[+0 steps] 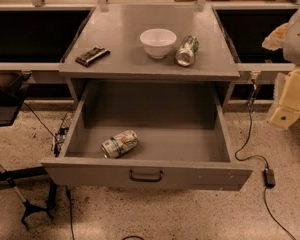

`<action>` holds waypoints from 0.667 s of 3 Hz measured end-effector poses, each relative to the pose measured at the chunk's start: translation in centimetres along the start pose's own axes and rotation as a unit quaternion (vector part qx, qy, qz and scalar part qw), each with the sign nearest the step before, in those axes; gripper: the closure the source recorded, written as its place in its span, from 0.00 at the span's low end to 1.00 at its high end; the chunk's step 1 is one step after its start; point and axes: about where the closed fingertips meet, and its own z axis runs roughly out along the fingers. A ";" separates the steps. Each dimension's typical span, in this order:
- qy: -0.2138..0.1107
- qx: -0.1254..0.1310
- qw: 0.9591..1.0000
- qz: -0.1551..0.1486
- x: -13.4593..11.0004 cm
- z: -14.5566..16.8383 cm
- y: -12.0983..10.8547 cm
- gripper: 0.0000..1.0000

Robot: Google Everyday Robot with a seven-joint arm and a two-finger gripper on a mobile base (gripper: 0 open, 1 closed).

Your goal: Pick 7up can from top drawer and place on counter

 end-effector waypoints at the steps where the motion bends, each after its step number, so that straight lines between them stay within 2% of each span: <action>1: 0.000 0.000 1.000 0.000 0.0 0.0 0.0 0.00; 2: -0.011 -0.007 0.999 -0.041 -2.5 1.7 1.3 0.00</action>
Offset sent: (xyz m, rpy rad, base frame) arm -0.0034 0.0797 -0.0446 -0.0132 0.0046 0.2429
